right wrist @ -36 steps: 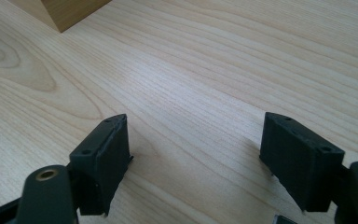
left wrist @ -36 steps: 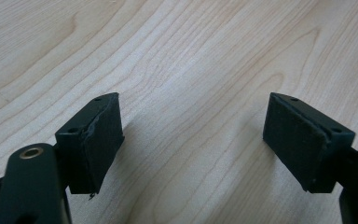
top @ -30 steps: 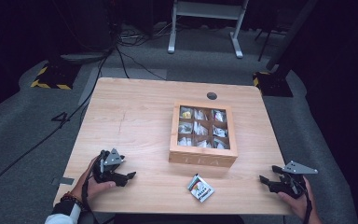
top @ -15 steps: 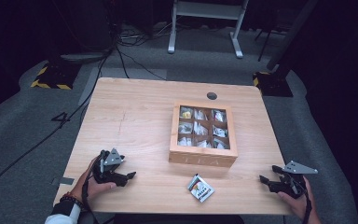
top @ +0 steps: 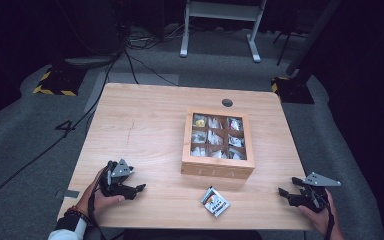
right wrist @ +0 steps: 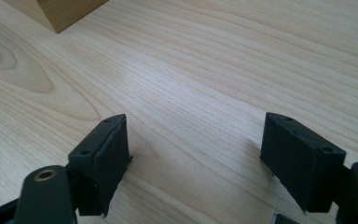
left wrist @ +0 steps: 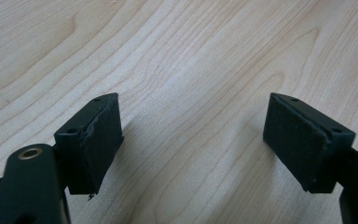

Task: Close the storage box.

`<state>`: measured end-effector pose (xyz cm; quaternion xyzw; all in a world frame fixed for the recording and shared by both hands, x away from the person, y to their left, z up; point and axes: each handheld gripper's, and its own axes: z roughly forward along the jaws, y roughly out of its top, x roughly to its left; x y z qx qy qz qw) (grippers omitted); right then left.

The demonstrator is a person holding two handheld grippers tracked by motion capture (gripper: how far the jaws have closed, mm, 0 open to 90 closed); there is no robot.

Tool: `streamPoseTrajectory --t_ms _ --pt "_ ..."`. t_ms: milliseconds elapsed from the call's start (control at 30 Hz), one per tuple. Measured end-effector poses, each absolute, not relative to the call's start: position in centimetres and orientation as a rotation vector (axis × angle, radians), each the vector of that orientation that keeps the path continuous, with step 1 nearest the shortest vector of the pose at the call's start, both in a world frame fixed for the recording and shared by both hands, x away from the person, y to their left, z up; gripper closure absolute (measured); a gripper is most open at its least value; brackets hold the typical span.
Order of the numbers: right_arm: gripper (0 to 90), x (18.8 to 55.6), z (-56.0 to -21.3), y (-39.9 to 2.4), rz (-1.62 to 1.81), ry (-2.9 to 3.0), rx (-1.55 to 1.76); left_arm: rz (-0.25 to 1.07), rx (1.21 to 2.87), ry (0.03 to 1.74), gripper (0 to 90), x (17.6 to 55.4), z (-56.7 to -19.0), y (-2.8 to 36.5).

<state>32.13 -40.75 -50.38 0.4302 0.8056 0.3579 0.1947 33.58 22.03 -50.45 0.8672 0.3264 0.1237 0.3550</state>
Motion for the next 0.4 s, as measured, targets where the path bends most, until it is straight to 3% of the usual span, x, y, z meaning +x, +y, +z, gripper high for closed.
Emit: streamPoseTrajectory --t_ms 400 --pt "23.4 32.13 -50.38 -40.76 1.003 2.258 1.206 0.319 2.242 0.845 19.7 33.7 -50.45 22.08"
